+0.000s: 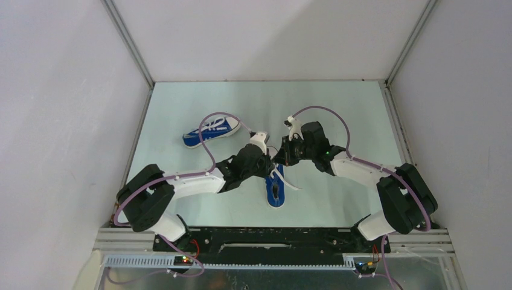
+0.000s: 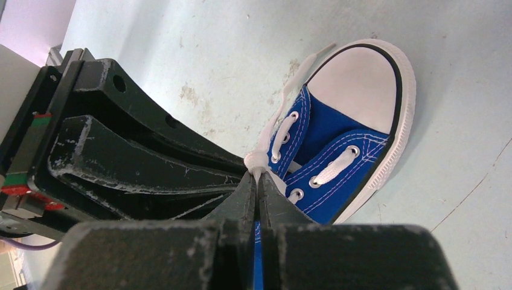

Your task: Tie the shoes

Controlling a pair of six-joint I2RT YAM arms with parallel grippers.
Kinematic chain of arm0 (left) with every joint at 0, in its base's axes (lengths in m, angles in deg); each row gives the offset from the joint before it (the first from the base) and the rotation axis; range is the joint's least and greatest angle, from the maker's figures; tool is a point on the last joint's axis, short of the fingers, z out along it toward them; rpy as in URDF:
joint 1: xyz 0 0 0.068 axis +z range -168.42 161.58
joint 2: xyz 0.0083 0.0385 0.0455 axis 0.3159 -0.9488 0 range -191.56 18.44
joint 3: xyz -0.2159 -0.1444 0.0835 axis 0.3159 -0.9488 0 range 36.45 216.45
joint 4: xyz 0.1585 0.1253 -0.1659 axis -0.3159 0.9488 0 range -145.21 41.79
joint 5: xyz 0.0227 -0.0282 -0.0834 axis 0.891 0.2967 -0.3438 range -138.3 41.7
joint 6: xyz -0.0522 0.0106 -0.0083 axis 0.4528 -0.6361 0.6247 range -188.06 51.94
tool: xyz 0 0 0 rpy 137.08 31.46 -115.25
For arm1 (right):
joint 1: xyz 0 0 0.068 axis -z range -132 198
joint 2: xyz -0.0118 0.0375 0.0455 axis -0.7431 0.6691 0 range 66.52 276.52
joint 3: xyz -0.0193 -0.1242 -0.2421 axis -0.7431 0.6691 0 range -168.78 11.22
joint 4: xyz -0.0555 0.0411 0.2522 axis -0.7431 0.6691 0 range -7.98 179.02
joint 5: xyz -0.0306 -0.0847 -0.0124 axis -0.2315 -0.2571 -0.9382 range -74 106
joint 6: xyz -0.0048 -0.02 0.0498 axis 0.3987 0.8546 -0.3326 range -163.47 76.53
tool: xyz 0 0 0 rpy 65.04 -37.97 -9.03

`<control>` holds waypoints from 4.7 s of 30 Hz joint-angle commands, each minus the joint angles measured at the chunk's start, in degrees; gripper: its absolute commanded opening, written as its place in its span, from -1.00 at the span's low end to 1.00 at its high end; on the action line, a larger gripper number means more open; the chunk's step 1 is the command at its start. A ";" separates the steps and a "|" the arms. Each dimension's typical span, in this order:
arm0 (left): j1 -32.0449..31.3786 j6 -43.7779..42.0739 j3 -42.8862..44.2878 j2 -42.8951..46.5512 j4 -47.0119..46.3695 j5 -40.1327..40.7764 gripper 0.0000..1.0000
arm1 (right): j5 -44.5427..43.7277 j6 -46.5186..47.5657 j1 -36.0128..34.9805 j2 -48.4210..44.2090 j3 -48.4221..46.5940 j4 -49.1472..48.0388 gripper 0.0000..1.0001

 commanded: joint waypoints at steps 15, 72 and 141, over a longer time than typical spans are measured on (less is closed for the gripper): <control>0.28 -2.03 0.15 -1.77 -5.84 1.86 -1.00 | -3.55 -1.20 -3.29 -5.37 -1.00 1.86 -1.00; 11.60 15.38 -9.52 -25.36 -62.36 -34.22 -1.00 | -31.54 -8.95 -15.10 -1.72 -9.12 17.53 -0.95; 11.67 14.27 -9.68 -25.91 -57.69 -33.98 -1.00 | -20.10 -7.50 -13.56 1.34 -18.70 24.09 -0.78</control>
